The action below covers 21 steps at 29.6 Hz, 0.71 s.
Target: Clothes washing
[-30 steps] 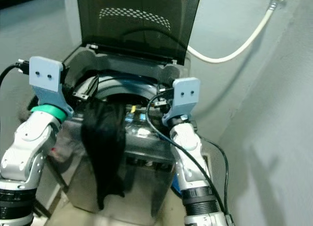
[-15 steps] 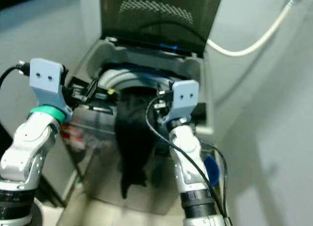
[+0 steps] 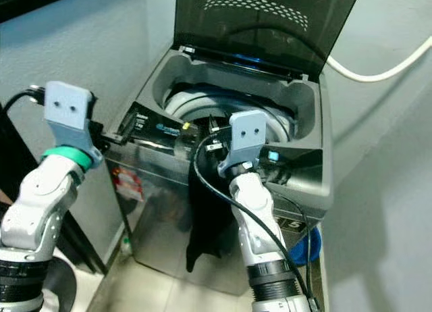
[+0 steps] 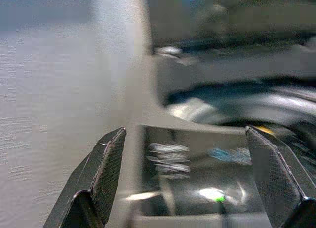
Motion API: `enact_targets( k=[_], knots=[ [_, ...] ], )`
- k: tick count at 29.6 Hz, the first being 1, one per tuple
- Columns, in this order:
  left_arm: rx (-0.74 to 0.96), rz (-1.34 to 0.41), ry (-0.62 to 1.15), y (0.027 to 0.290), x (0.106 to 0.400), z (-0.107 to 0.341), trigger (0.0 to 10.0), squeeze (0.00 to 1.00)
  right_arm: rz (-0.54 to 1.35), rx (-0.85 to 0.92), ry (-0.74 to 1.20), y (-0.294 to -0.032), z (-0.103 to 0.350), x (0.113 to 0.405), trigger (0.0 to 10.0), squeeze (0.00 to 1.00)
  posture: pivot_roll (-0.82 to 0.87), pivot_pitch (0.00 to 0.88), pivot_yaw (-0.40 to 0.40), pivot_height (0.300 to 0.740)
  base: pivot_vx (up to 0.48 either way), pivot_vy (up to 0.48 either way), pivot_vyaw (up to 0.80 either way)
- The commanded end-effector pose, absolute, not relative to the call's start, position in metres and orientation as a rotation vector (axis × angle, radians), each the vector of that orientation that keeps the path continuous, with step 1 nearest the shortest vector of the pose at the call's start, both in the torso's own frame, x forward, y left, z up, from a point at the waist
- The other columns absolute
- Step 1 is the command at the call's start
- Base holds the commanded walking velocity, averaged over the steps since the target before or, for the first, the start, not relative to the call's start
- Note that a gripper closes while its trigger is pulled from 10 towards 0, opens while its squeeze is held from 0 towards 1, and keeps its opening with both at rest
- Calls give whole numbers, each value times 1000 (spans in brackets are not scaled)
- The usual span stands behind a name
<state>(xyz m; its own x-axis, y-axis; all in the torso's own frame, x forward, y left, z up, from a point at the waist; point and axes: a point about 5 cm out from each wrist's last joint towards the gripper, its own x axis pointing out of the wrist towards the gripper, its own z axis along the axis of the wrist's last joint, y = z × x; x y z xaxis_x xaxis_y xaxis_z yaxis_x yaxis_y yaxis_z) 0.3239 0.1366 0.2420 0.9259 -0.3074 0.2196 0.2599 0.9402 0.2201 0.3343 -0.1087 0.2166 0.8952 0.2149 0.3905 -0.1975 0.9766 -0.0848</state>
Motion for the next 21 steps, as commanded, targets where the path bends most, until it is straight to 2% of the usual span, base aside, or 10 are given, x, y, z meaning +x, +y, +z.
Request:
enact_targets(
  k=[1, 4, 6, 7, 10, 12, 16, 21],
  knots=[
    [216, -395, -237, 127, 323, 236, 10000, 0, 187, -75, -423, -113, 219, 335, 10000, 0, 137, 0, 0, 740, 0, 0, 0],
    [262, -498, -256, 121, 318, 240, 10000, 0, 178, -127, -430, -121, 220, 334, 10000, 0, 133, 0, 4, 740, 0, 0, 0],
    [262, -498, -256, 121, 318, 240, 10000, 0, 178, -127, -430, -121, 220, 334, 10000, 0, 133, 0, 4, 740, 0, 0, 0],
    [301, -543, -269, 122, 313, 243, 10000, 0, 257, -190, -428, -129, 224, 328, 10000, 0, 126, 0, 7, 740, 0, 0, 0],
    [308, -538, -267, 125, 312, 243, 10000, 0, 298, -230, -422, -133, 224, 324, 10000, 0, 122, 0, 9, 740, 0, 0, 0],
    [321, -539, -264, 134, 307, 246, 10000, 0, 376, -322, -382, -137, 221, 318, 10000, 0, 122, 0, 9, 740, 0, 0, 0],
    [334, -594, -262, 140, 296, 248, 10000, 0, 486, -417, -299, -131, 204, 316, 10000, 0, 116, 0, 5, 740, 0, 0, 0],
    [345, -605, -260, 143, 286, 246, 10000, 0, 567, -421, -256, -121, 193, 315, 10000, 0, 121, 0, 3, 740, 0, 0, 0]
  ],
)
